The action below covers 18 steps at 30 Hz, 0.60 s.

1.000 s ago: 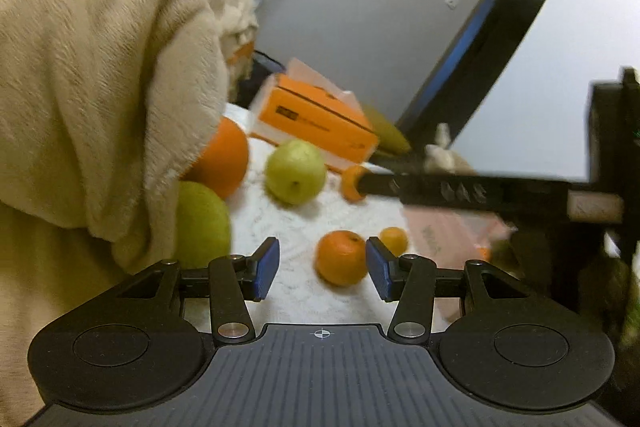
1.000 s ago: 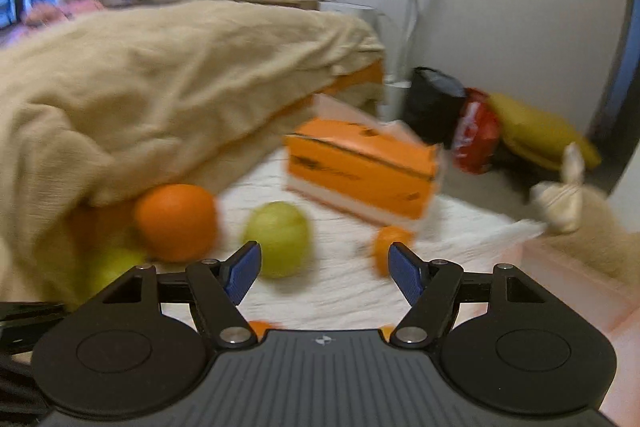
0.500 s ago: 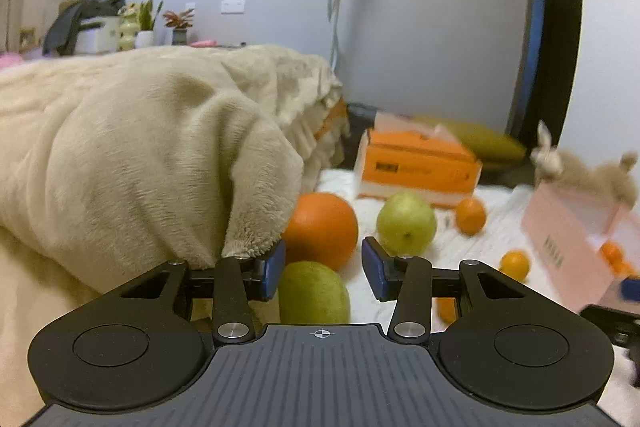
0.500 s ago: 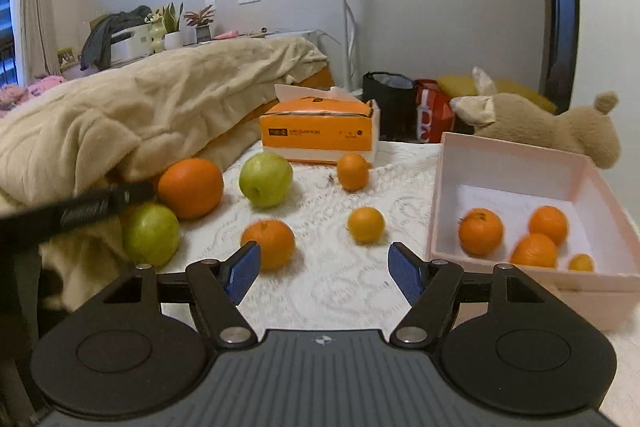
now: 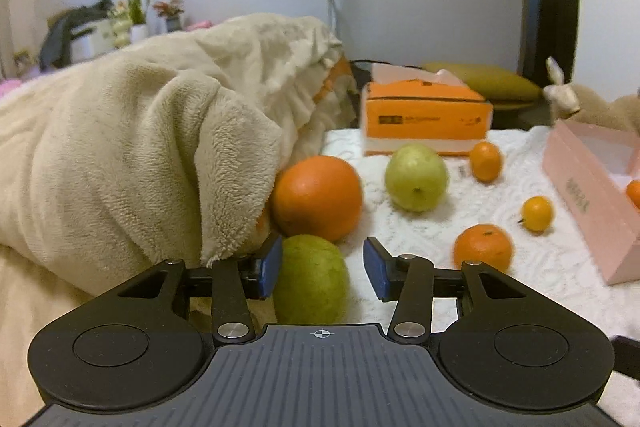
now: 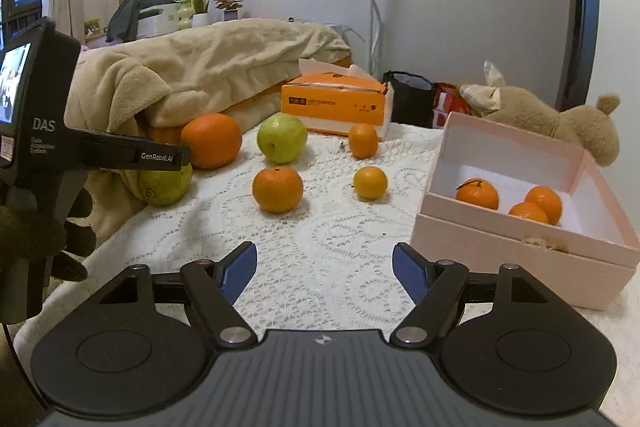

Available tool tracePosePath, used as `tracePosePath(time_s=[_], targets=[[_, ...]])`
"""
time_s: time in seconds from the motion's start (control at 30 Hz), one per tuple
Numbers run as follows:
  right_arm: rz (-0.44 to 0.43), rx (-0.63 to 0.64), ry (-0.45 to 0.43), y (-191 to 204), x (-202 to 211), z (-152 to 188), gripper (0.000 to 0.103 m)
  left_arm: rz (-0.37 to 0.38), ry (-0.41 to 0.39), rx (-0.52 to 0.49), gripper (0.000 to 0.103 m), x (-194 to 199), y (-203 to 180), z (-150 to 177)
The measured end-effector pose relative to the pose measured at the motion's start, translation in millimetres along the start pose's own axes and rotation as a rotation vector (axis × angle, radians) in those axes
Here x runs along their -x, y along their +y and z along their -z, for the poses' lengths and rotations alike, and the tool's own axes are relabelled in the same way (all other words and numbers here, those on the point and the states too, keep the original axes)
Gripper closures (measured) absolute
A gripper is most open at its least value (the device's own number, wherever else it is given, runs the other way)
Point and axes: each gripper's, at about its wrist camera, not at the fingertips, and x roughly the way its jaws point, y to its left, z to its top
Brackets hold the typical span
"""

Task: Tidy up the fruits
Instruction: 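Move both tools back toward the remaining fruit, then reach the left tool toward the green pear beside the blanket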

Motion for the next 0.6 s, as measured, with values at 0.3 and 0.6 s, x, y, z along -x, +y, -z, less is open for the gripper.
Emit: tracePosePath(time_s=[0.3,0.6], targets=[[-0.015,0.117,0.047,31,-48,-39,0.028,0.233,-0.055,0.203,0.049,28,44,2],[-0.267,0.178,0.074,78,-94,-59,0.028,0.213,-0.055,0.251,0.057,33,58,-2]])
